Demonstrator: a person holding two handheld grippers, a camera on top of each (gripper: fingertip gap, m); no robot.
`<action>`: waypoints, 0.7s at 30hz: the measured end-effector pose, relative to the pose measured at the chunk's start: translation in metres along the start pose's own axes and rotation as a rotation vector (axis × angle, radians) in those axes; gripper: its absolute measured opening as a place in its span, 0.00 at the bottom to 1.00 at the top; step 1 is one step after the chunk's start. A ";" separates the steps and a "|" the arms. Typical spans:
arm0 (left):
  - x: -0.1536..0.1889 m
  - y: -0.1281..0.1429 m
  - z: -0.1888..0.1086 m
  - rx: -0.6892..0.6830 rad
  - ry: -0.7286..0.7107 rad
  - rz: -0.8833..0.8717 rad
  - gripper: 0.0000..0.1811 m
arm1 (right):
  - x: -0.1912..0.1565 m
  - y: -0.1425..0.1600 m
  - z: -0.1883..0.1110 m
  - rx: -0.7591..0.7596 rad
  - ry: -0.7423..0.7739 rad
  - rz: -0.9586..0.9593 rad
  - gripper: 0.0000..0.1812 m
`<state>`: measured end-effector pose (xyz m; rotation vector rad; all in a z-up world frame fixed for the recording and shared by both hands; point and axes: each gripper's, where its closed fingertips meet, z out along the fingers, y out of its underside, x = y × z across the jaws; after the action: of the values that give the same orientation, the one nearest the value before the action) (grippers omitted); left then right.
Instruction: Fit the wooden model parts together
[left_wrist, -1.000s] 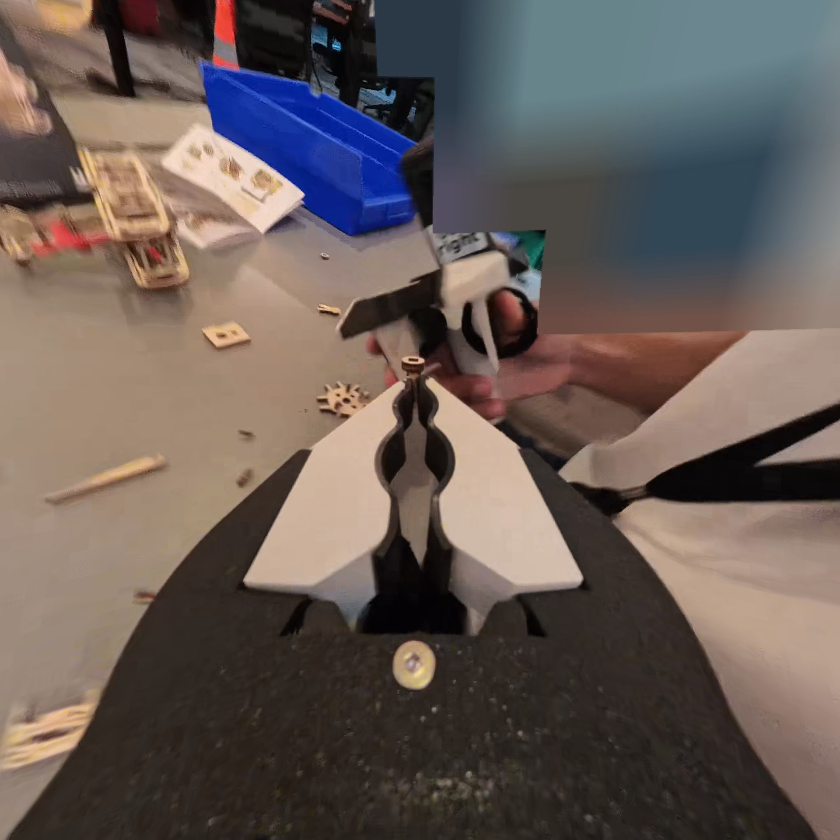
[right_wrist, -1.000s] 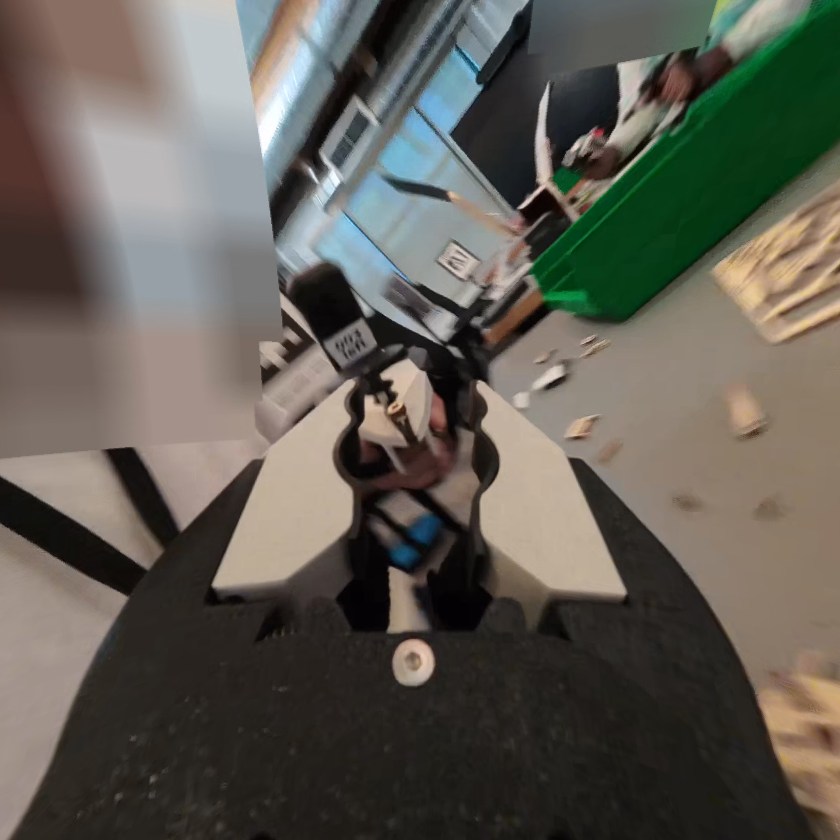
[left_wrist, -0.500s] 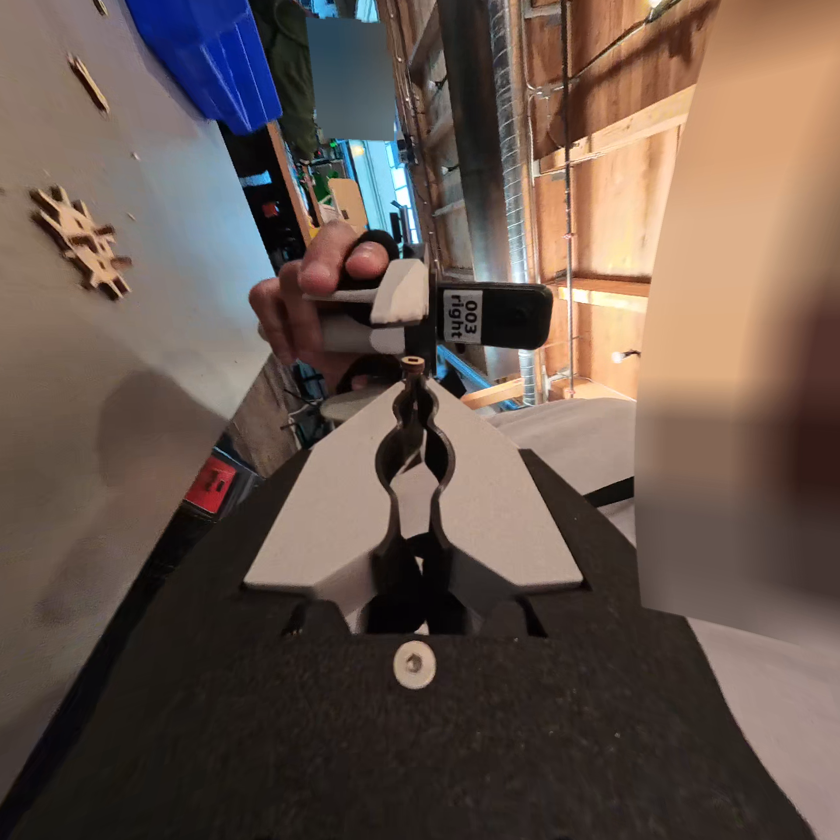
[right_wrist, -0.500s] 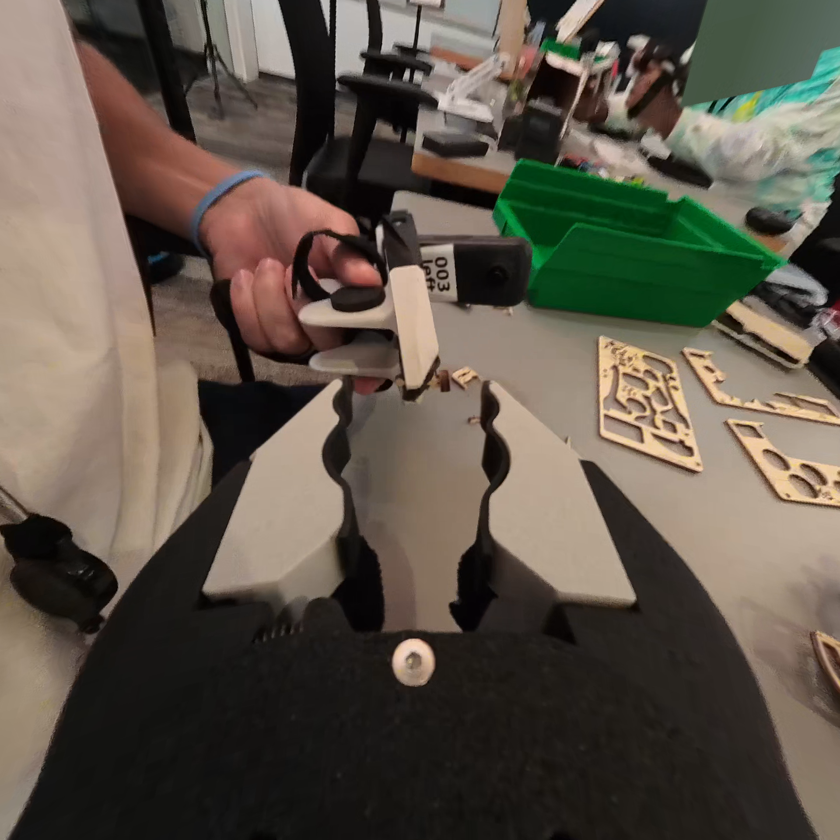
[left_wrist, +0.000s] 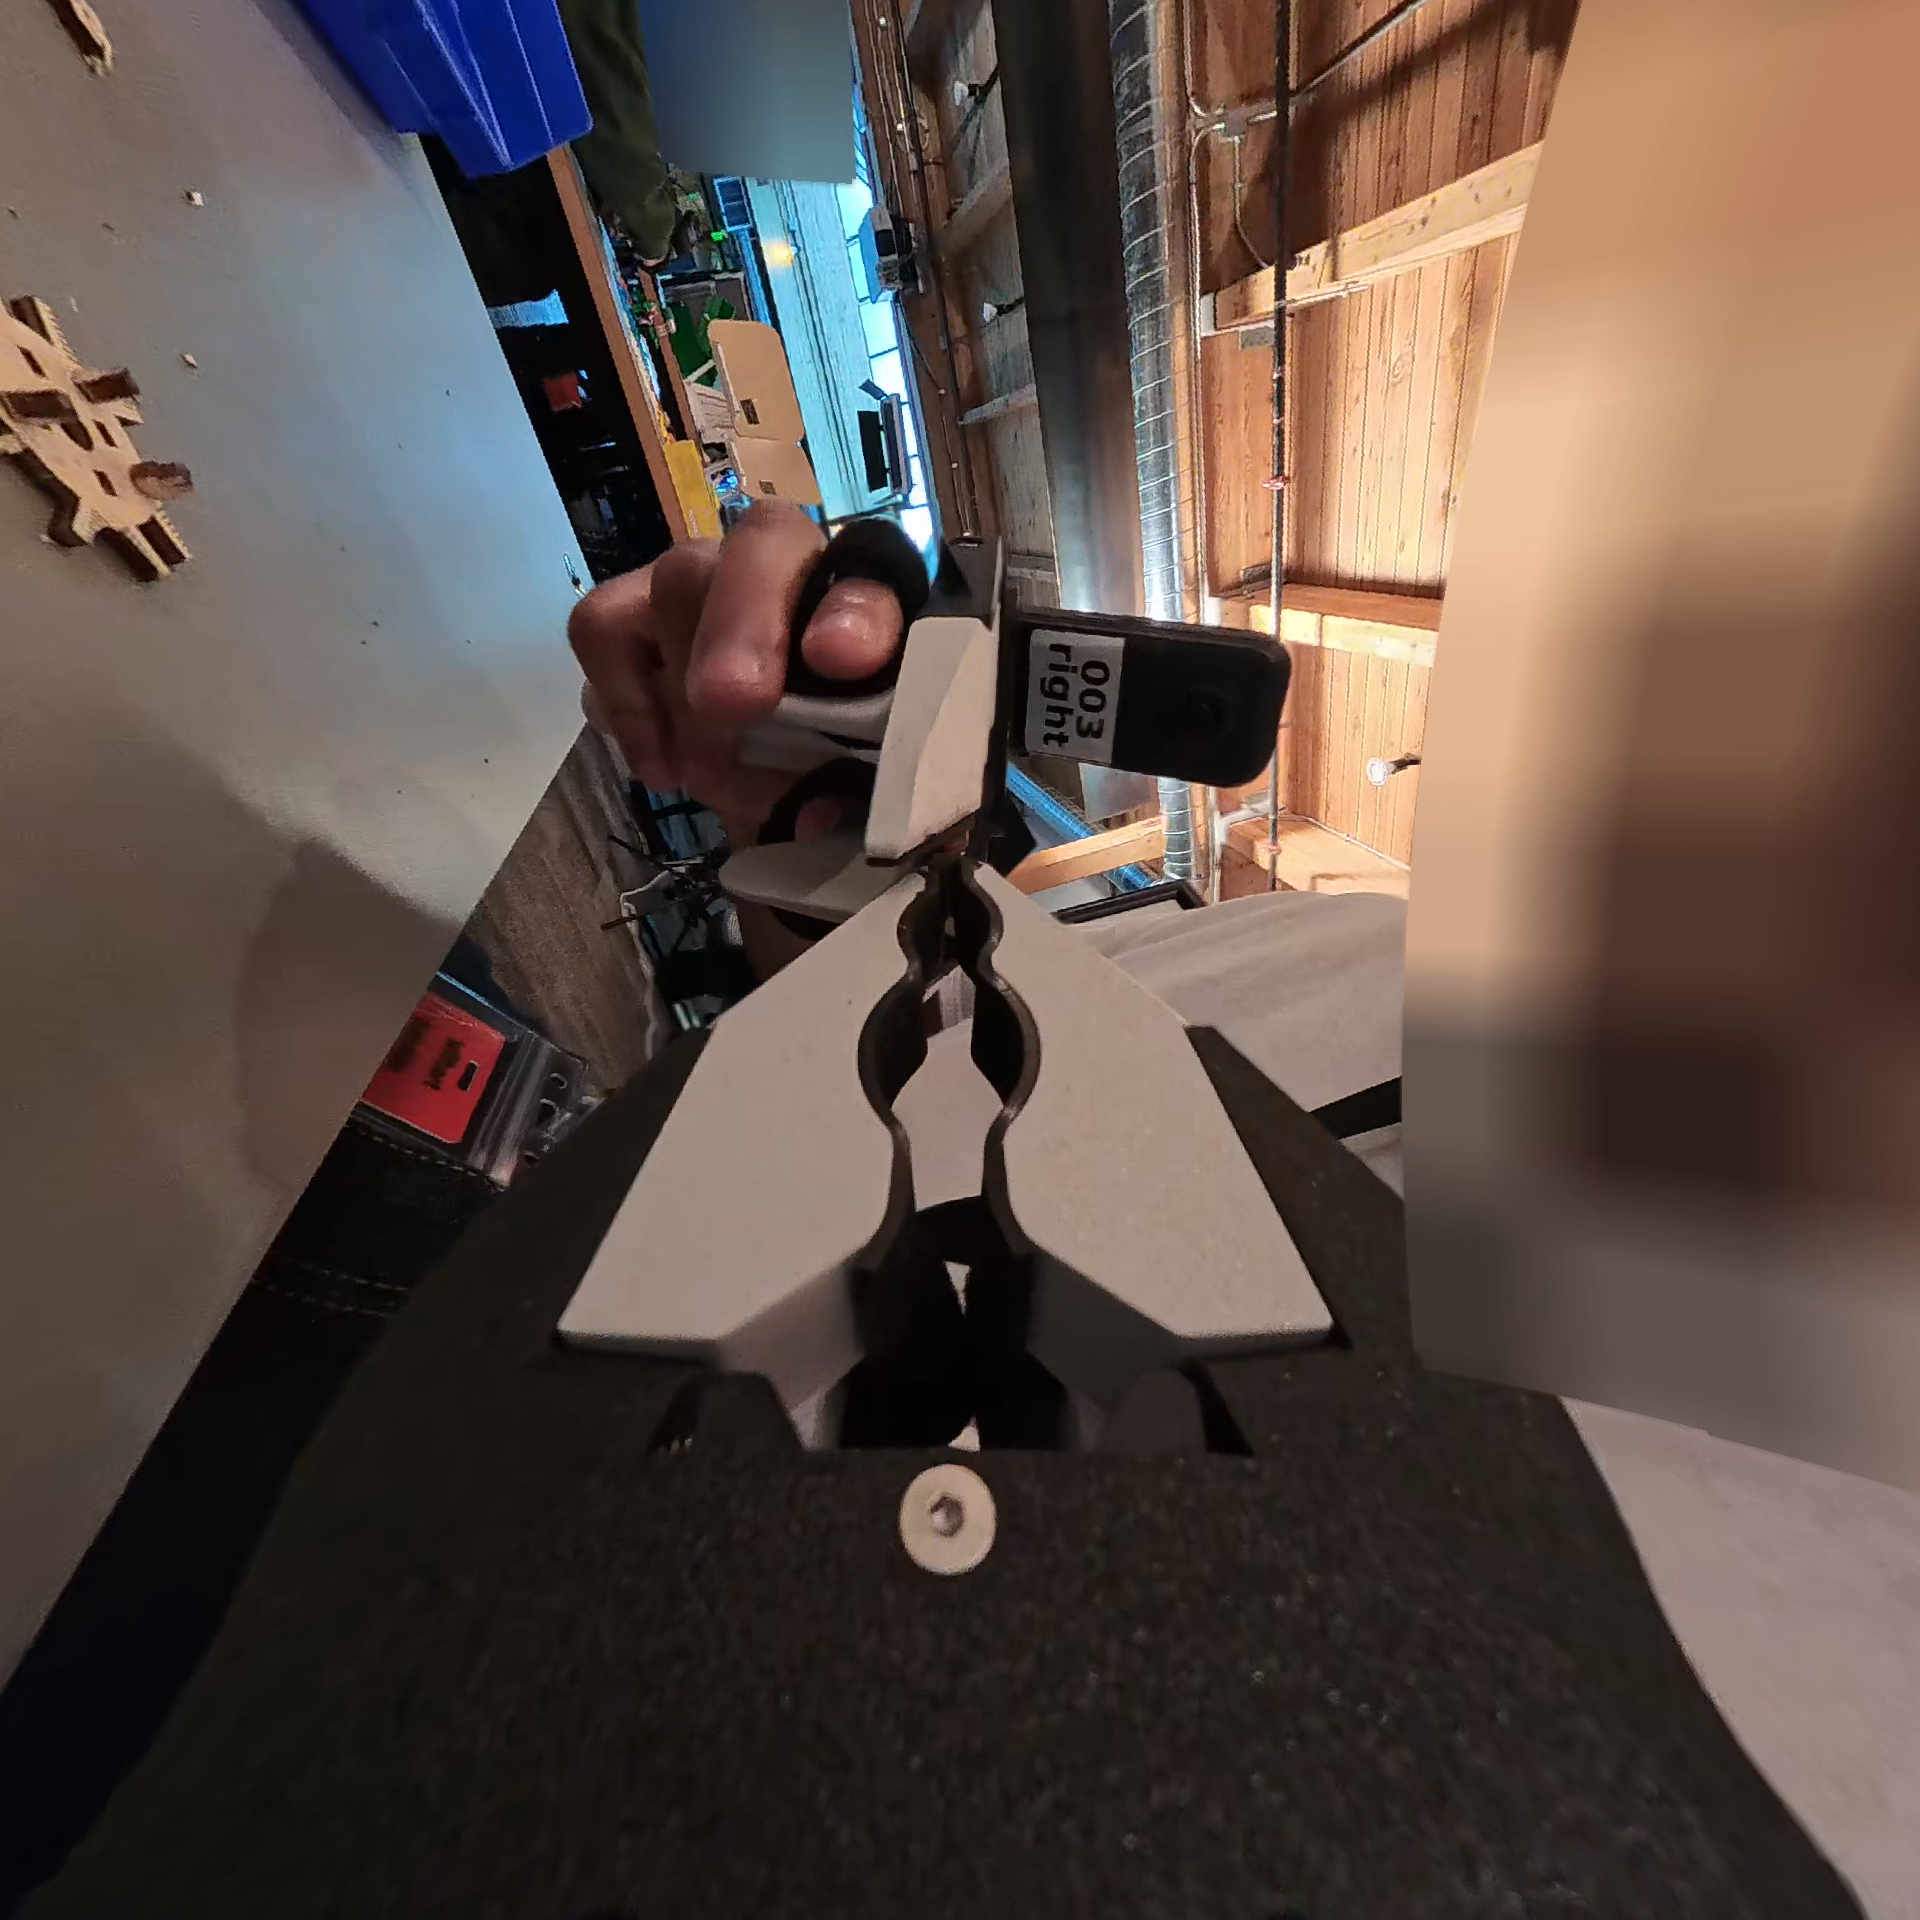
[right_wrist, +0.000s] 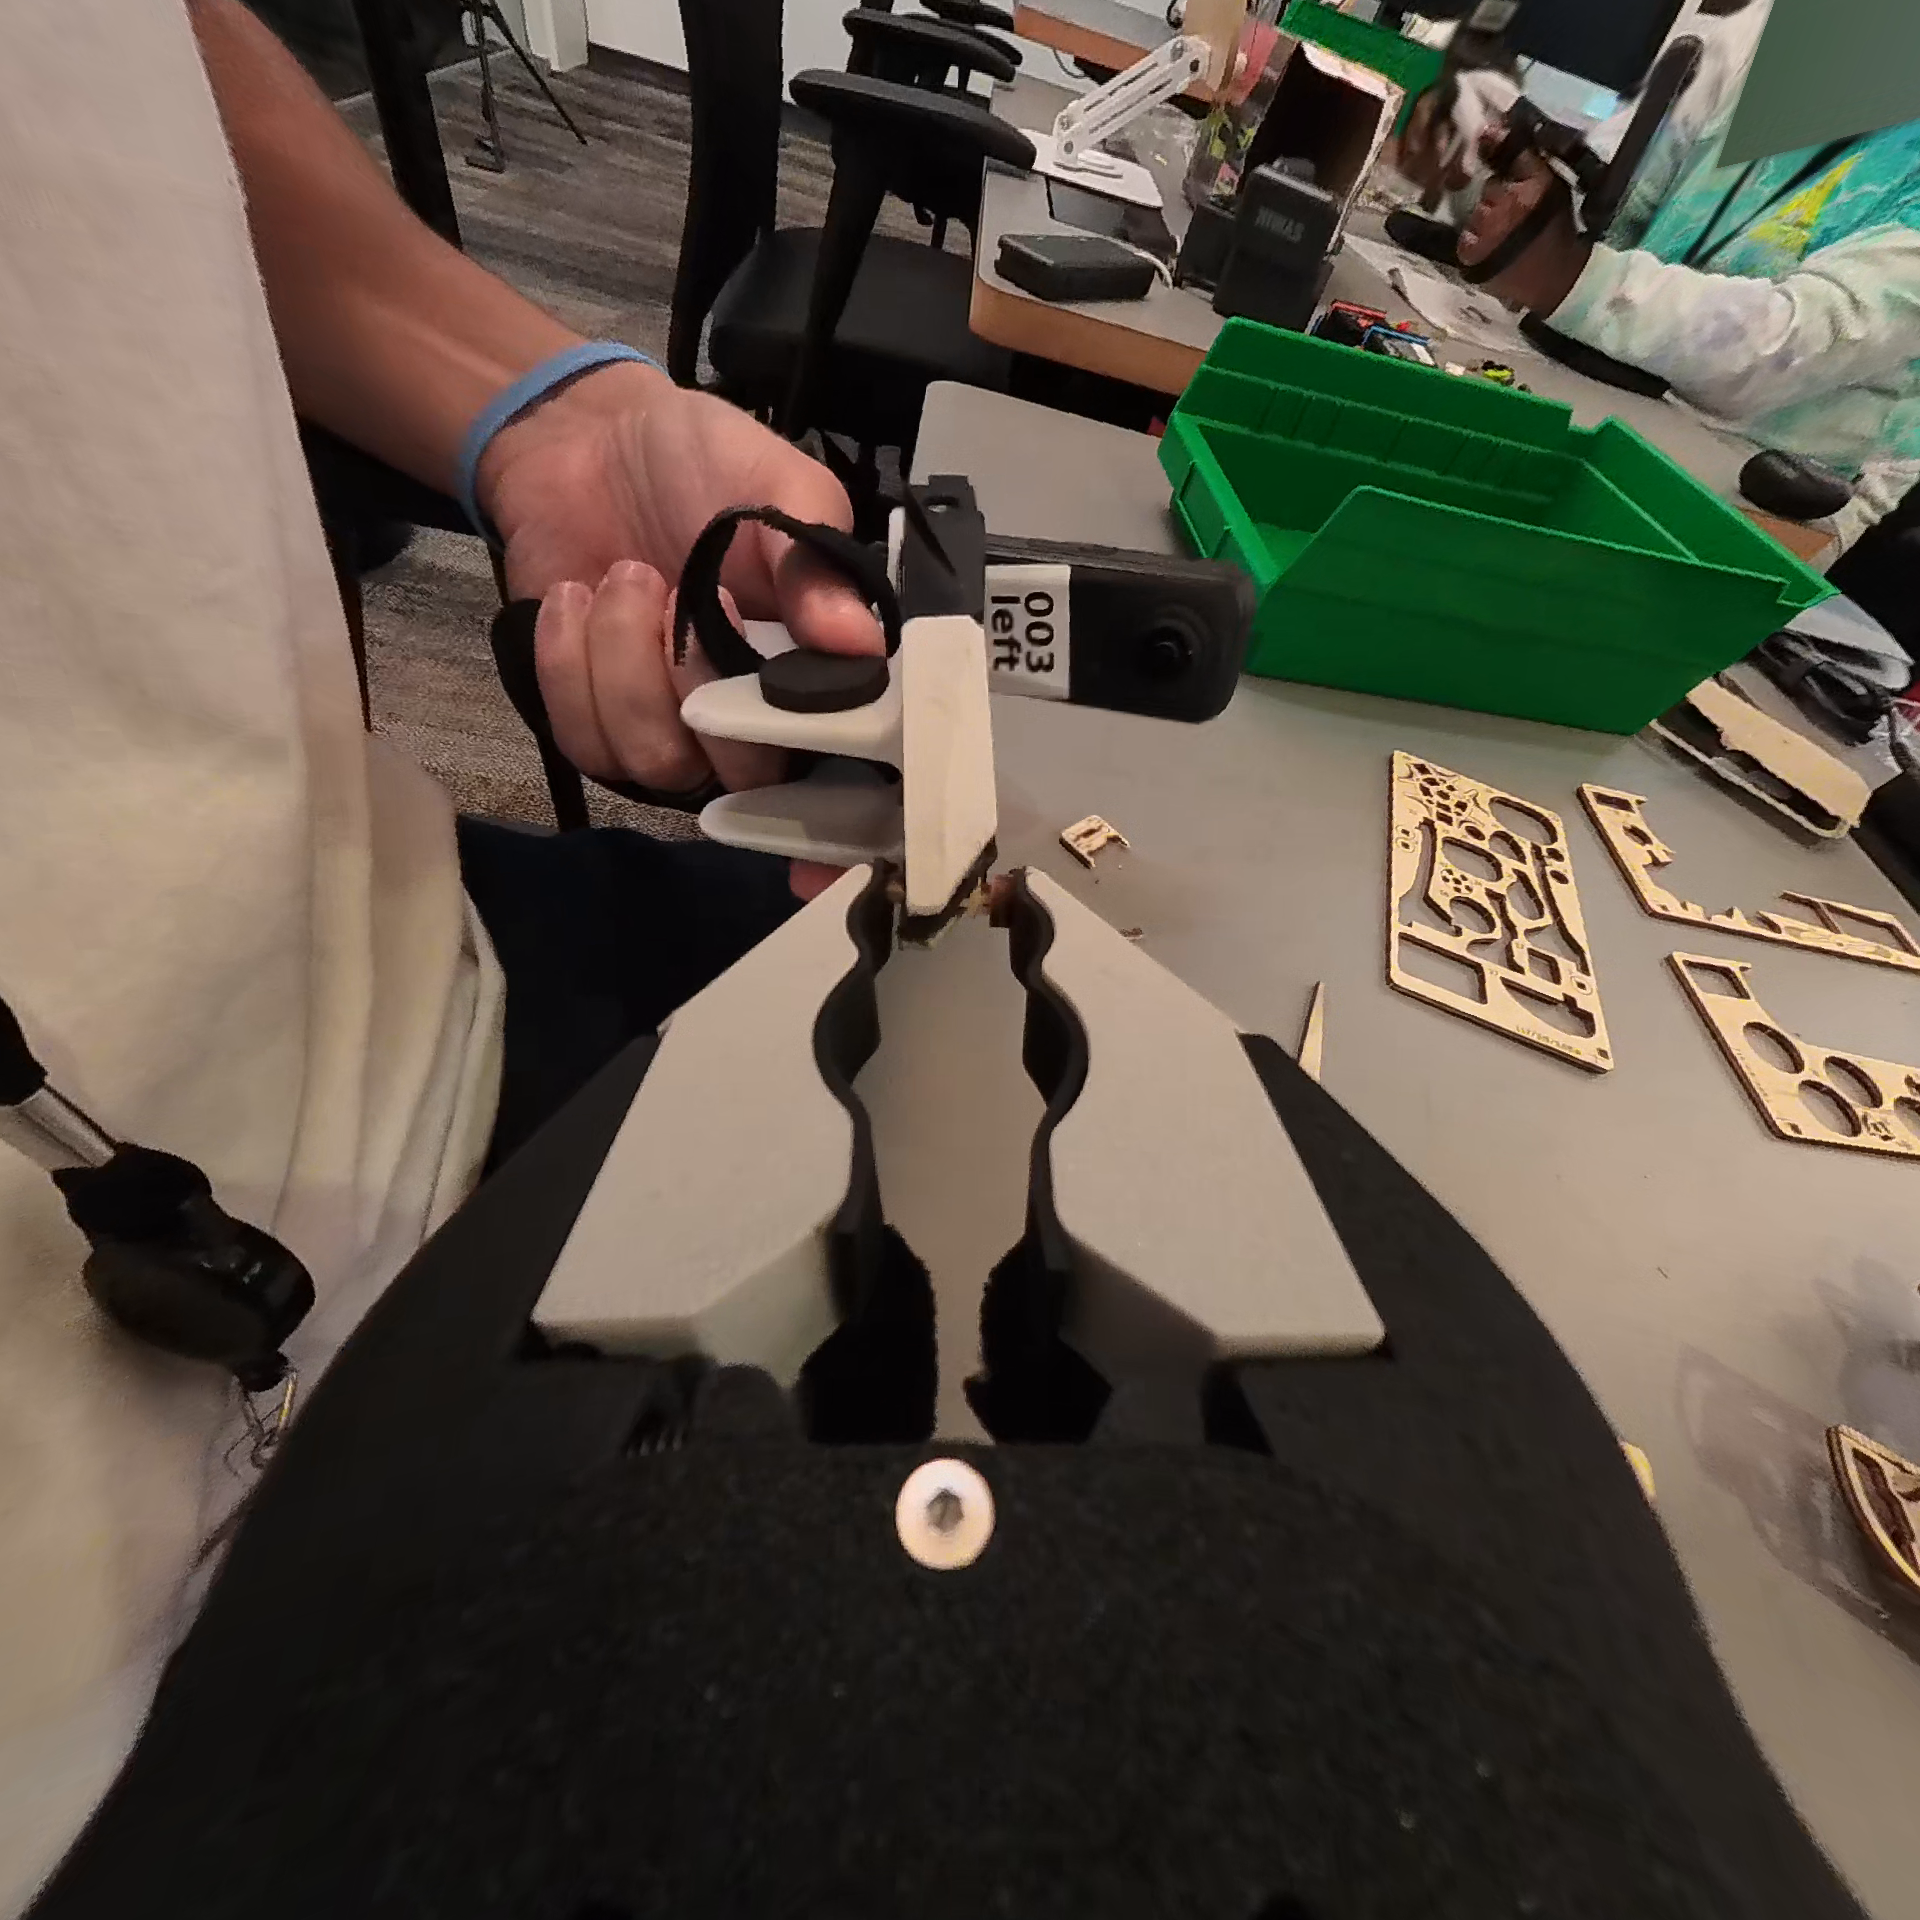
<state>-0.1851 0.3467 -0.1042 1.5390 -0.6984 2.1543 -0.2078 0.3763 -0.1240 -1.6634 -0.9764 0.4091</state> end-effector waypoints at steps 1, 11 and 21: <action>0.000 0.000 0.000 -0.003 -0.011 0.023 0.00 | 0.000 0.000 0.000 0.001 -0.006 0.011 0.12; -0.007 0.003 0.002 -0.032 -0.046 0.045 0.00 | -0.004 0.009 -0.001 -0.033 -0.050 0.087 0.11; -0.010 0.000 0.001 -0.042 -0.119 0.143 0.00 | 0.001 0.010 -0.001 -0.009 0.039 0.114 0.12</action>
<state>-0.1809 0.3457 -0.1134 1.6516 -0.9131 2.1471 -0.2032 0.3762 -0.1324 -1.7343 -0.8587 0.4475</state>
